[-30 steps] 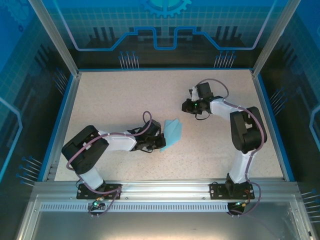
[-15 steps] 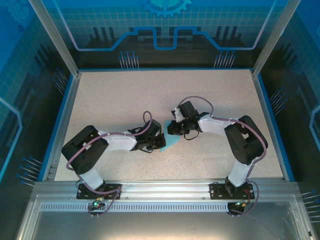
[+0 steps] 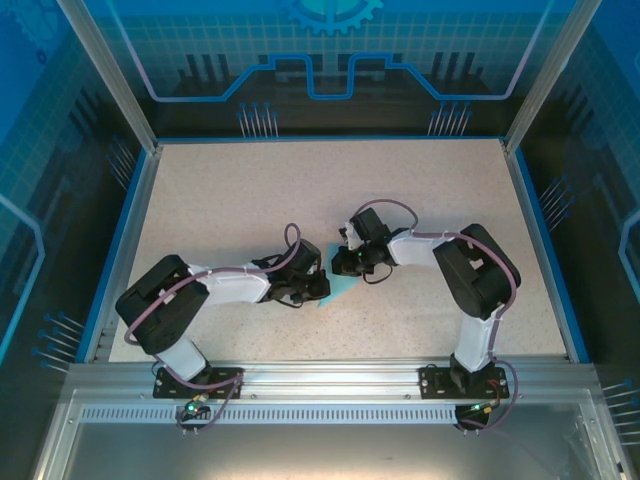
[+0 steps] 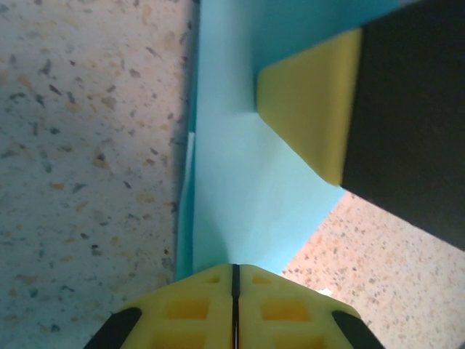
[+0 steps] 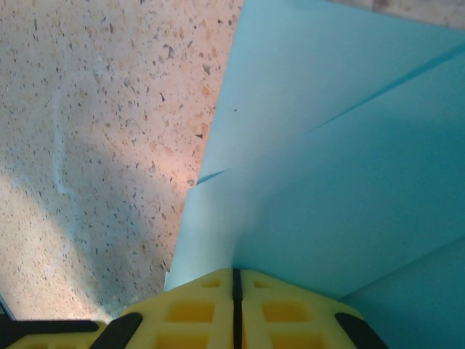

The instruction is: Fold a paper plane with a square sheet of paper (pick it up from the middle)

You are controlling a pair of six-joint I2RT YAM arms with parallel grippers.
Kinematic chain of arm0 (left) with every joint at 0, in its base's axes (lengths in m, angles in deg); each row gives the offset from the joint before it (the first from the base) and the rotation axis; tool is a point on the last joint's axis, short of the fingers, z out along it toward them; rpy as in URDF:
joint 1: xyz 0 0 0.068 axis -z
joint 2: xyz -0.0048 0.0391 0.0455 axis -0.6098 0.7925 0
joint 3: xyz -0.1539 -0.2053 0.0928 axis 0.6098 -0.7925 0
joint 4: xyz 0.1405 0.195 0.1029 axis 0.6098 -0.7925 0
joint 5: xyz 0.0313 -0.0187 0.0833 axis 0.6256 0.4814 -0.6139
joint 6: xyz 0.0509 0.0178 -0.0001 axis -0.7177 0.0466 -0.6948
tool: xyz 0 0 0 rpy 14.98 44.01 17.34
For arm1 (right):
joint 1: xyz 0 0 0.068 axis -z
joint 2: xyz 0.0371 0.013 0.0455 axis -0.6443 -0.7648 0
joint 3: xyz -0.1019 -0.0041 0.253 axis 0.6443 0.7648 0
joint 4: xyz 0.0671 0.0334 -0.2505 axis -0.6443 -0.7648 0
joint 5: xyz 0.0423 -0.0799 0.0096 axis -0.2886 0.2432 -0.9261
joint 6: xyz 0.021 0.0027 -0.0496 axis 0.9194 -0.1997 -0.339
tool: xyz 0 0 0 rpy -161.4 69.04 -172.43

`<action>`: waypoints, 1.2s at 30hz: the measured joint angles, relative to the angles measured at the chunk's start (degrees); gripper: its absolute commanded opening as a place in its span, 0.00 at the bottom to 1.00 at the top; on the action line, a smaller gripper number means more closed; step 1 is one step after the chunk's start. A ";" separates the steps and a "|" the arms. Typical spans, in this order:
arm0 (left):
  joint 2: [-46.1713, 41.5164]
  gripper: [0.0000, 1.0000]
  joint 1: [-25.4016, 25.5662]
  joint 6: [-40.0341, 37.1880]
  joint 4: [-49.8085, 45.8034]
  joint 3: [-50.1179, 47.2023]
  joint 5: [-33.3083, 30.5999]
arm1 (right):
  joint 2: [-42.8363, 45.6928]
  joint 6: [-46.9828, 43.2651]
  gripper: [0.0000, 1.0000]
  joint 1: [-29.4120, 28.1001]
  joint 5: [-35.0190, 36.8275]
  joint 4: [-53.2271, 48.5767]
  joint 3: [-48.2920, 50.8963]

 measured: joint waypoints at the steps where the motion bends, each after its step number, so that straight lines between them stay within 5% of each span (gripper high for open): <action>1: -0.37 0.13 0.00 -0.04 0.13 -0.28 0.61 | -0.13 0.13 0.07 0.00 0.02 -0.09 -0.20; 36: -4.70 0.10 0.68 0.59 -0.04 -3.56 -1.60 | -1.49 1.42 0.07 0.00 -0.02 -0.50 -1.77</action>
